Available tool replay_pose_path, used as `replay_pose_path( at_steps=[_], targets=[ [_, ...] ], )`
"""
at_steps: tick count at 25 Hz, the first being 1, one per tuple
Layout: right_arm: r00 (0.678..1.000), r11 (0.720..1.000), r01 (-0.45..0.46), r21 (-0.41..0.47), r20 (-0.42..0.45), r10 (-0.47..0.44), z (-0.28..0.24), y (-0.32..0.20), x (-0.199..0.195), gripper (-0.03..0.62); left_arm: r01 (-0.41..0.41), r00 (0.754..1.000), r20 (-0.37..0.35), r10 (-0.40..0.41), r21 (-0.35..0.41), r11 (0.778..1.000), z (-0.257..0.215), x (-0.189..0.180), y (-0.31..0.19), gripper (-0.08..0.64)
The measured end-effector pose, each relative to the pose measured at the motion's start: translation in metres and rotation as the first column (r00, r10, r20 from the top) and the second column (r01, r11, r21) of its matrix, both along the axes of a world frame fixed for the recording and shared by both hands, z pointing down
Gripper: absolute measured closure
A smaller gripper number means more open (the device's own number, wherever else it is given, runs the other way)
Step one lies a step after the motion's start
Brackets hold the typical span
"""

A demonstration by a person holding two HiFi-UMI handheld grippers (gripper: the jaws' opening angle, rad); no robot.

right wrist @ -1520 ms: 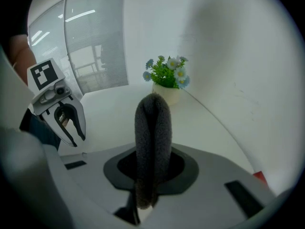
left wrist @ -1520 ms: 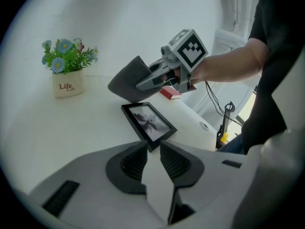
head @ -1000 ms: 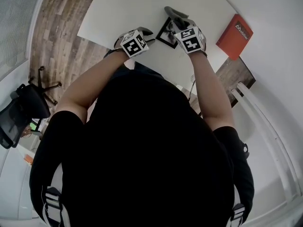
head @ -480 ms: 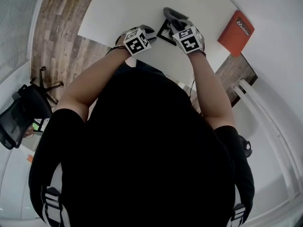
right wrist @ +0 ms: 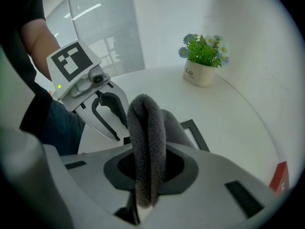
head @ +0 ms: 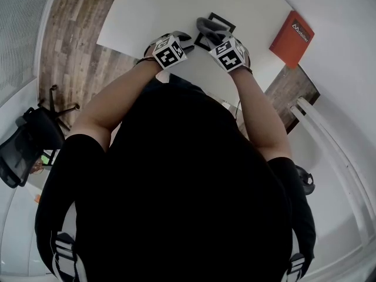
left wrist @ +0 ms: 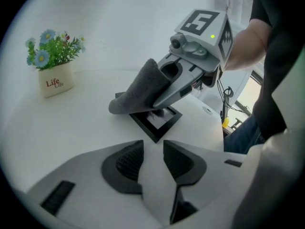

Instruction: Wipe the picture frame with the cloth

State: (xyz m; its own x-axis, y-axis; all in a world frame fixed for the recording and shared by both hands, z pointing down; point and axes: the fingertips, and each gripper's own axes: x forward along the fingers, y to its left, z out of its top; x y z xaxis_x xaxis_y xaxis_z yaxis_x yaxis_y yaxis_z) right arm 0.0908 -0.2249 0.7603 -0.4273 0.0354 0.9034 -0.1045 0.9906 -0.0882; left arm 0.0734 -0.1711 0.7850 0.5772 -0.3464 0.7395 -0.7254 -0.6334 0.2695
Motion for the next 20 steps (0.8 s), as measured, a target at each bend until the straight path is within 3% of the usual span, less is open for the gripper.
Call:
replay_pose_path(
  at_steps=[20],
  targets=[
    [0.996, 0.994, 0.075, -0.076, -0.05, -0.079, 0.002, 0.05, 0.013, 0.543, 0.016, 1.0, -0.01, -0.016, 0.028, 0.999, 0.0, 0.001, -0.002, 0.42]
  ],
)
